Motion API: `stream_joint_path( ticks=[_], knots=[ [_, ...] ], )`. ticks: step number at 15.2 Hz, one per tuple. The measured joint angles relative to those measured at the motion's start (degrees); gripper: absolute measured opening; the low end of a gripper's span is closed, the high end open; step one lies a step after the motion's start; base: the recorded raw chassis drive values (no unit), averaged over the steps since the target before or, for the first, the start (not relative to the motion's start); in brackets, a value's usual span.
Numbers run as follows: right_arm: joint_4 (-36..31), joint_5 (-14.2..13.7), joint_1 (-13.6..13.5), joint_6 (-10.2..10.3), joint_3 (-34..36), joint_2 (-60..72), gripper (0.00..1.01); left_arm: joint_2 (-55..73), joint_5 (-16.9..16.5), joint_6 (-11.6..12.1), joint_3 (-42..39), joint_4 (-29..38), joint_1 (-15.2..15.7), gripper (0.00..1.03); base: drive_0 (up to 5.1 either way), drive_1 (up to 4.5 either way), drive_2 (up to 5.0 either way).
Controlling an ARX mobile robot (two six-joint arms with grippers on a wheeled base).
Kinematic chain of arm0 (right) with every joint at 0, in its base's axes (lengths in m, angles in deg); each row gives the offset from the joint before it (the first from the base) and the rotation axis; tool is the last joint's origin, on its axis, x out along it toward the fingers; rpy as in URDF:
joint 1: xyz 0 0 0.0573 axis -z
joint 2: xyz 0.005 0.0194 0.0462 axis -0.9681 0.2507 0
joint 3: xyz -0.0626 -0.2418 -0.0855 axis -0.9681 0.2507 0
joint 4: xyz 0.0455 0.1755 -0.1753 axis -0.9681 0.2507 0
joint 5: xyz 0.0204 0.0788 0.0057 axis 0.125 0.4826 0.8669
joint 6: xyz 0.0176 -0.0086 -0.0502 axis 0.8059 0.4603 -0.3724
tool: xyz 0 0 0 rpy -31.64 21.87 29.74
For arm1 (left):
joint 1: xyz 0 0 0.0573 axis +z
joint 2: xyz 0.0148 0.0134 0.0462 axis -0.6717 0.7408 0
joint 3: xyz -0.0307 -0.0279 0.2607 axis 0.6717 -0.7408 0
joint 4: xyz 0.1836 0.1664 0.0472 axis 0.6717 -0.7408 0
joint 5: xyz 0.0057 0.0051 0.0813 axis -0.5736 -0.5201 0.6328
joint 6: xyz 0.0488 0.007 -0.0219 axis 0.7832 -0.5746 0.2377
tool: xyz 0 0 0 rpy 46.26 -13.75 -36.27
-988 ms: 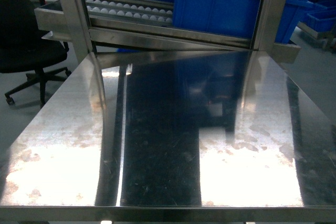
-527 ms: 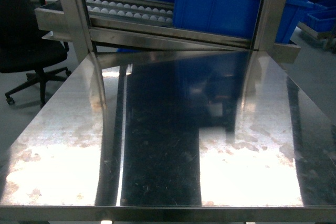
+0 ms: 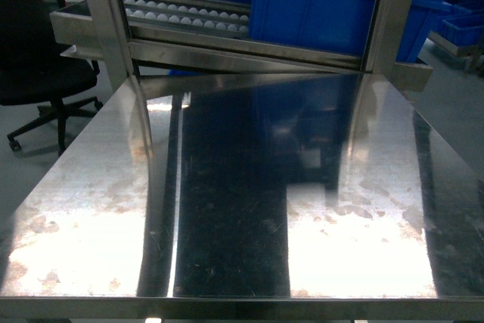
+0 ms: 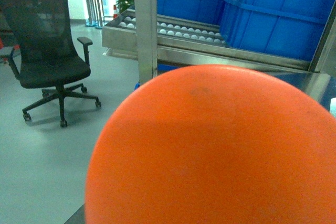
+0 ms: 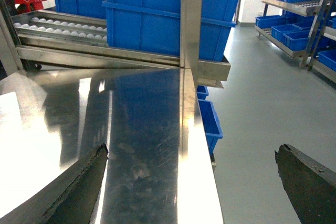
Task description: Pick capacitor and pack into box
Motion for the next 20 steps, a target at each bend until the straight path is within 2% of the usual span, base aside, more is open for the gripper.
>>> stream_joint_path(
  ticks=[20],
  knots=[
    [0.0, 0.0, 0.0, 0.0, 0.0, 0.0, 0.98, 0.0, 0.0, 0.1, 0.0, 0.0, 0.0, 0.44, 0.0, 0.00, 0.0]
  ],
)
